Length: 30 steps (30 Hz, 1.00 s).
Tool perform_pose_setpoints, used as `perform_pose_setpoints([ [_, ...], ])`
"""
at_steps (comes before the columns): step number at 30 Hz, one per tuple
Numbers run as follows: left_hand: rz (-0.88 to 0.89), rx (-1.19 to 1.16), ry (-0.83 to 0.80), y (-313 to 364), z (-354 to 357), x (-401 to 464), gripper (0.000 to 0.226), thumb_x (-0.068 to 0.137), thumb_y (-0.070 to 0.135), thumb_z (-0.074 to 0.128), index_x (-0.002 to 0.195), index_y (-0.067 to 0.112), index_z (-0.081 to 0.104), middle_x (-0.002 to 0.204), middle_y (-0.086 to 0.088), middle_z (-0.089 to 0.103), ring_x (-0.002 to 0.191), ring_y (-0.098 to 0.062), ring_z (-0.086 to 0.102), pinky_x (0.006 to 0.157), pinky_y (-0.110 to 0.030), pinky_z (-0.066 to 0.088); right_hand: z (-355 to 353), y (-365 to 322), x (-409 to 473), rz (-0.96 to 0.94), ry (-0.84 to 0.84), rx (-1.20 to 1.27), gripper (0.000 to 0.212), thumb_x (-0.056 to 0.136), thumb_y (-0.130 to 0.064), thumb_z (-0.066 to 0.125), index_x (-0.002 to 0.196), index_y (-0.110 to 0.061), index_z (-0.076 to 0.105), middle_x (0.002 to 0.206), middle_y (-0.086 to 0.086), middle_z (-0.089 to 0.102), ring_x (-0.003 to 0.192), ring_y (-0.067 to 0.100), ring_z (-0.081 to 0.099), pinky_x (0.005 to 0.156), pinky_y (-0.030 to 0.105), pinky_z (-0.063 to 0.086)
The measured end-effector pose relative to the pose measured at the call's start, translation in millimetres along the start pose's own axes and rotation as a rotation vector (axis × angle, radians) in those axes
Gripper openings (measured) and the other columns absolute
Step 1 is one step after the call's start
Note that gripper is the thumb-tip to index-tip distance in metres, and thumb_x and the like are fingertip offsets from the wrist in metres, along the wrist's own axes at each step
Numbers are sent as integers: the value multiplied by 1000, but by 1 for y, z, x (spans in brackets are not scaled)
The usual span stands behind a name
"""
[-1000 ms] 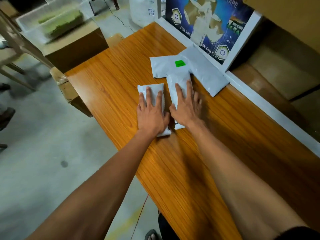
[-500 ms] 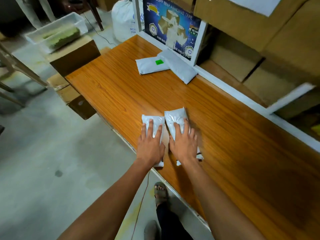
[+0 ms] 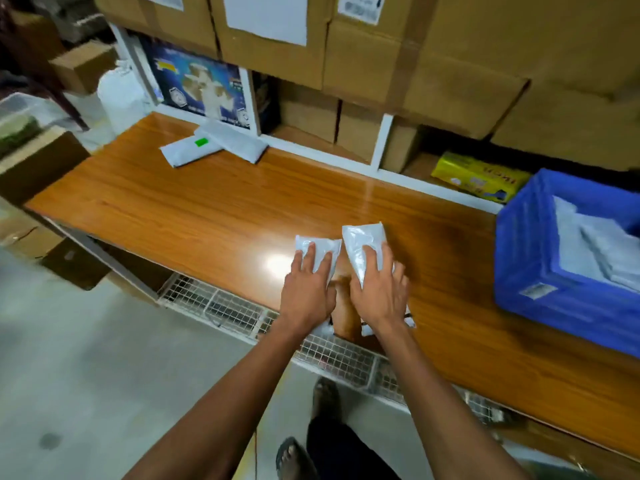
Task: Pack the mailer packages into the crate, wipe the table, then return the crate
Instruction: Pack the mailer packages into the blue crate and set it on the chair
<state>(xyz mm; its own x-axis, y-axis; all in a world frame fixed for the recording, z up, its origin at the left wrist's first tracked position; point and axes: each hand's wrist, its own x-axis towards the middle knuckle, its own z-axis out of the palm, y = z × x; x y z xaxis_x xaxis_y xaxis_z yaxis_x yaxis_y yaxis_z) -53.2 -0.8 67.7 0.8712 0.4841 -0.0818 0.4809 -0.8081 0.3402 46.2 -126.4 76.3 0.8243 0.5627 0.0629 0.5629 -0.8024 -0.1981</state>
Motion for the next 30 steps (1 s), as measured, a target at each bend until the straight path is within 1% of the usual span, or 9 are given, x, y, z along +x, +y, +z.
perform_pose_setpoints([
  [3,126,-22,45,65,-8,10,75,103,41,53,169,25,22,177,-14,10,161,-42,13,116,-56,42,-39,52,-2,89,99,25,67,96,-45,61,153,-29,31,169,13,24,133,42,45,101,53,47],
  [5,226,-41,83,109,-12,17,74,102,39,55,168,23,25,176,-16,13,160,-43,15,117,-56,39,-65,87,-3,147,153,30,67,97,-45,61,155,-30,30,170,12,23,136,41,43,104,54,46],
  [9,366,-65,129,193,-6,33,75,99,34,60,166,16,31,173,-22,21,159,-44,19,128,-53,25,-108,158,-5,230,252,26,64,100,-48,57,156,-29,32,170,12,24,140,41,40,108,56,44],
  [13,422,-119,119,292,12,51,77,99,37,59,168,23,27,176,-15,16,161,-40,14,127,-53,28,-145,249,-3,314,329,13,64,98,-50,57,154,-27,36,166,13,30,137,42,43,104,57,47],
  [18,450,-133,98,412,36,86,77,99,36,59,168,25,26,176,-16,14,160,-43,15,126,-55,31,-177,375,8,387,332,-4,66,95,-42,65,153,-25,39,164,13,33,134,44,45,101,56,47],
  [20,462,-126,77,458,47,104,77,100,36,58,168,25,24,175,-18,15,159,-44,16,126,-57,31,-186,425,17,399,328,-23,67,96,-42,64,154,-23,37,164,16,32,135,46,44,102,57,46],
  [24,454,-143,22,538,71,143,77,99,34,57,168,25,25,175,-17,14,159,-43,15,118,-59,38,-195,509,41,423,300,-45,69,99,-45,60,156,-22,30,167,19,26,138,47,41,106,58,43],
  [27,407,-128,-34,578,87,175,76,102,35,56,169,26,22,177,-15,8,161,-42,8,123,-58,32,-195,550,63,409,281,-35,68,99,-47,59,155,-23,30,165,17,26,133,45,43,102,57,45],
  [30,363,-81,-47,602,104,202,73,105,40,54,169,22,22,176,-19,8,161,-46,7,127,-59,23,-188,569,87,399,229,-1,68,102,-49,56,158,-24,28,167,18,23,142,47,36,109,59,41],
])
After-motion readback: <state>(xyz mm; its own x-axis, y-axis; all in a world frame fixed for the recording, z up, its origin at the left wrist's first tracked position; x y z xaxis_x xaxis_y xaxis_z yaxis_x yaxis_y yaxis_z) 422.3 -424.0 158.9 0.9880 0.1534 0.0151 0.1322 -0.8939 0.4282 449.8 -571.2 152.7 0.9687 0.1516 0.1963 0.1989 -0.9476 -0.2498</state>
